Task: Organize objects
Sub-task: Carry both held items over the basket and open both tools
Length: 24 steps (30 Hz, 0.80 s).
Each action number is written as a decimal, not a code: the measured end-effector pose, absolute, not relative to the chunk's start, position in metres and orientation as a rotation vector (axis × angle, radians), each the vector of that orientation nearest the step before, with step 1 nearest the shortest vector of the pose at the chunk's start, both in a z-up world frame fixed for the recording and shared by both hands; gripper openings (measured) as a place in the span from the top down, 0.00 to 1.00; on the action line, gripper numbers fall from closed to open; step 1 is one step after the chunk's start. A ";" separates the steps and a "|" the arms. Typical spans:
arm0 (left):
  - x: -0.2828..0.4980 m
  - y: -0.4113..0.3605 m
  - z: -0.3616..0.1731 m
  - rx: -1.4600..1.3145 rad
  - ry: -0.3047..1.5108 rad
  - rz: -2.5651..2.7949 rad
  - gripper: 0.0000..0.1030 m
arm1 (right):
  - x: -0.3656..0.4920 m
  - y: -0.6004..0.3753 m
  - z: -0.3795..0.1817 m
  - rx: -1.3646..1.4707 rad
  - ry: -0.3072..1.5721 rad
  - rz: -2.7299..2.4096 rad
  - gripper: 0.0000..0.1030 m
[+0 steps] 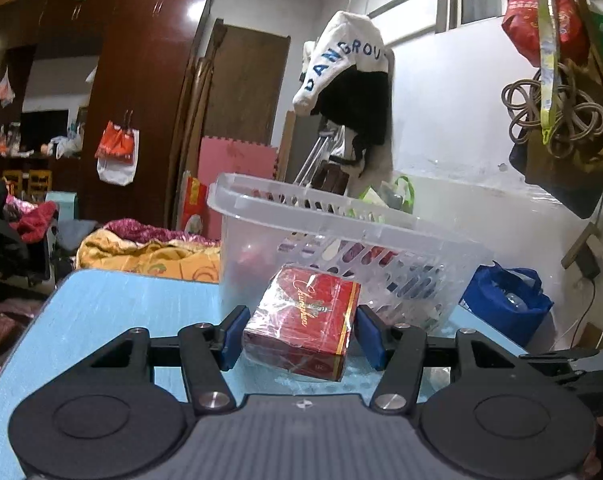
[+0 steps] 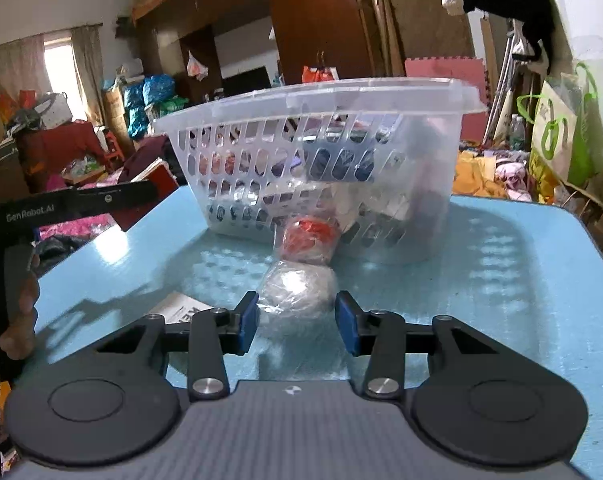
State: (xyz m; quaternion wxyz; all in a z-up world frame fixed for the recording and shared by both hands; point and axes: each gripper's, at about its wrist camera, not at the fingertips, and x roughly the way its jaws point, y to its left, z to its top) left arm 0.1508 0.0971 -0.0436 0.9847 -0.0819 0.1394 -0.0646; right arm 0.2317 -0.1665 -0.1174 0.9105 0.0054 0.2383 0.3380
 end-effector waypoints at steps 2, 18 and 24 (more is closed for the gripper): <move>0.148 0.098 -0.043 -0.162 0.270 -0.125 0.41 | 0.226 -0.169 -0.116 0.017 0.444 0.693 0.56; 0.136 0.066 0.057 -0.103 0.125 -0.150 0.41 | 0.209 -0.170 -0.001 -0.008 0.113 0.677 0.57; 0.215 0.061 0.089 -0.153 0.275 -0.068 0.41 | 0.271 -0.134 0.039 -0.092 0.151 0.625 0.57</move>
